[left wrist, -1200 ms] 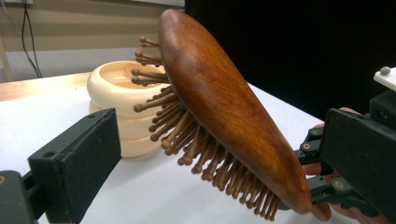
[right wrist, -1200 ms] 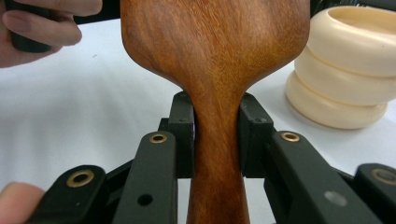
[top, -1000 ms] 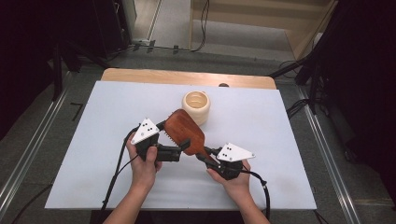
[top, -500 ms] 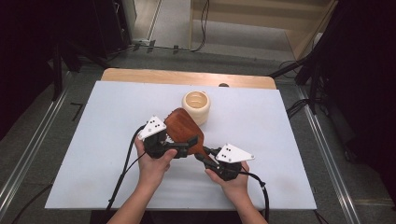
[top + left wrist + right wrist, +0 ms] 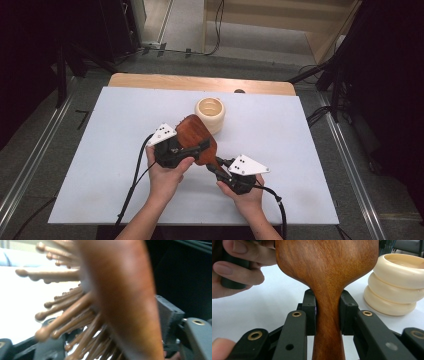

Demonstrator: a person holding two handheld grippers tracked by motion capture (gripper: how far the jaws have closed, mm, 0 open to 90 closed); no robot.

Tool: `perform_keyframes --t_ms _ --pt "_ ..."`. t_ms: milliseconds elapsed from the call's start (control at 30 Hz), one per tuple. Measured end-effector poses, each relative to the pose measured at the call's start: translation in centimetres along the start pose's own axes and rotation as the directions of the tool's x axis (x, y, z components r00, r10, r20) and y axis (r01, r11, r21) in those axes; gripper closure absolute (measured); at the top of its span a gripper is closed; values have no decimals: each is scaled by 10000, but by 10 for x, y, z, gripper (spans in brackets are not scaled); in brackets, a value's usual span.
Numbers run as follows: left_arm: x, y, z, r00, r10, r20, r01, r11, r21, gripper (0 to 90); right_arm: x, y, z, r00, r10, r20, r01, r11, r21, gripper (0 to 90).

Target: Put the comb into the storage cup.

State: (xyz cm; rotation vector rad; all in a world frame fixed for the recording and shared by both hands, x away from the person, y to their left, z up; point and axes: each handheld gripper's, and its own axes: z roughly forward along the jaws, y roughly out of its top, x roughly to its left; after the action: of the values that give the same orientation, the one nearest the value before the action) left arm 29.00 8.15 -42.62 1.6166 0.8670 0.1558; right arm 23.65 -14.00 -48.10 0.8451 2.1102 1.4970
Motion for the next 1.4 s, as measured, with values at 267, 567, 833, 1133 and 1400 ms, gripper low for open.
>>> perform_keyframes --t_ms 267,567,833,1133,1400 --pt "2 1 -1 9952 -34 977 17 9999 172 478 0 -1 1 9999 -112 -37 112 9999 32 699" --pt "-1 5 -3 9873 404 1538 -468 9982 386 559 -2 -1 4 9993 132 -358 -131 9999 41 689" --pt "1 12 -6 9851 525 1636 -582 9978 306 570 -5 0 2 9979 407 -499 -407 9992 10 487" --pt "4 18 -10 9864 811 1432 -843 9963 167 571 -11 0 -5 9948 690 -753 -714 9970 -291 0" --pt "12 23 -16 9887 694 1332 -698 9976 -18 571 -18 -5 -21 9958 585 -705 -624 9965 -548 0"
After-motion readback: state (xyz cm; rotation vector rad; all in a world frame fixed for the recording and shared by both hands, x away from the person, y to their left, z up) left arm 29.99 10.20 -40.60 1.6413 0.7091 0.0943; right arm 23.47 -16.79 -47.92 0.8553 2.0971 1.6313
